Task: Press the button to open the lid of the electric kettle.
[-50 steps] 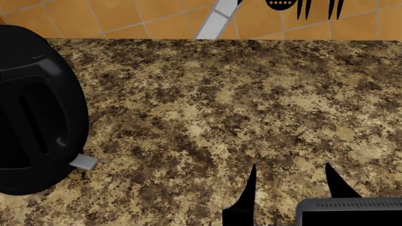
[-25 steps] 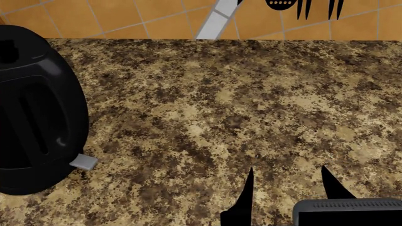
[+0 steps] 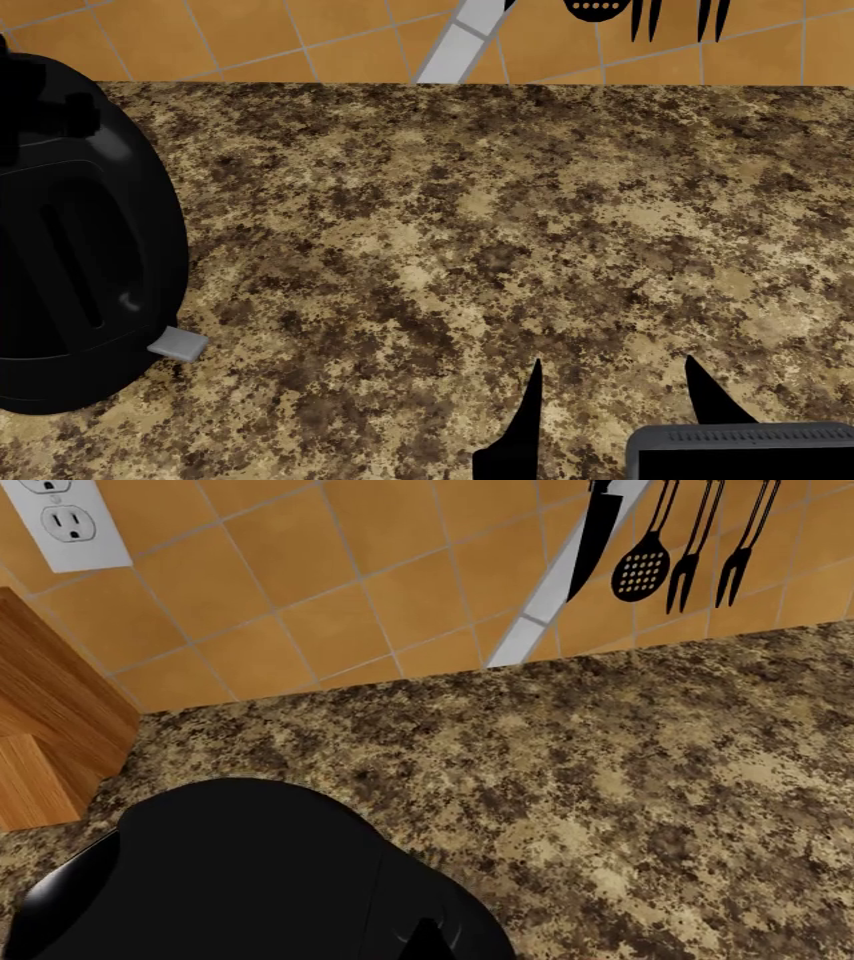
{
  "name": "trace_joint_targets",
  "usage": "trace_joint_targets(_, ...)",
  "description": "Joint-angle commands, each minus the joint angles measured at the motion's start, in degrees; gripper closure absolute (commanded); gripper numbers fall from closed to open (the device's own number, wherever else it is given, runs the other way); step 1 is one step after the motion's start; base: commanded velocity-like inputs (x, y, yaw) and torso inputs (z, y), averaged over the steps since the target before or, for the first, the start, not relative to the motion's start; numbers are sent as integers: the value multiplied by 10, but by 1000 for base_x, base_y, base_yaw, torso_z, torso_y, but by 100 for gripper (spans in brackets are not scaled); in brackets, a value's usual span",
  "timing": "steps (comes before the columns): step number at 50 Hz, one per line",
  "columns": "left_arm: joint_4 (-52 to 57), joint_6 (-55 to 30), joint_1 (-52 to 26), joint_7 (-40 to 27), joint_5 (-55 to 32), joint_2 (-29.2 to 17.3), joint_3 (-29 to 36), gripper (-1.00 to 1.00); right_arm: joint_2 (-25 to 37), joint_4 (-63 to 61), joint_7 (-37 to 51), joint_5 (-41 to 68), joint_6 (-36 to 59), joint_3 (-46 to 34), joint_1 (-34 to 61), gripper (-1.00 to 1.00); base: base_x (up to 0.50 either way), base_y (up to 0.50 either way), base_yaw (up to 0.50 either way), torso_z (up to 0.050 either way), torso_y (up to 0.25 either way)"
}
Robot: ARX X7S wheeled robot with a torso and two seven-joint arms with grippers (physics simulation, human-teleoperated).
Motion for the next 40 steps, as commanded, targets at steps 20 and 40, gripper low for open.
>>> trace_joint_targets(20,-59,25,78,92,102,20,30,100,-4,24,-22,-24,-24,11,-8,-100,2,0,-1,0,0)
trace_joint_targets(40,-71,29,80,107,114,32,42,100,1,26,-21,-21,-30,12,-13,-100,14,-2,-10,0,0)
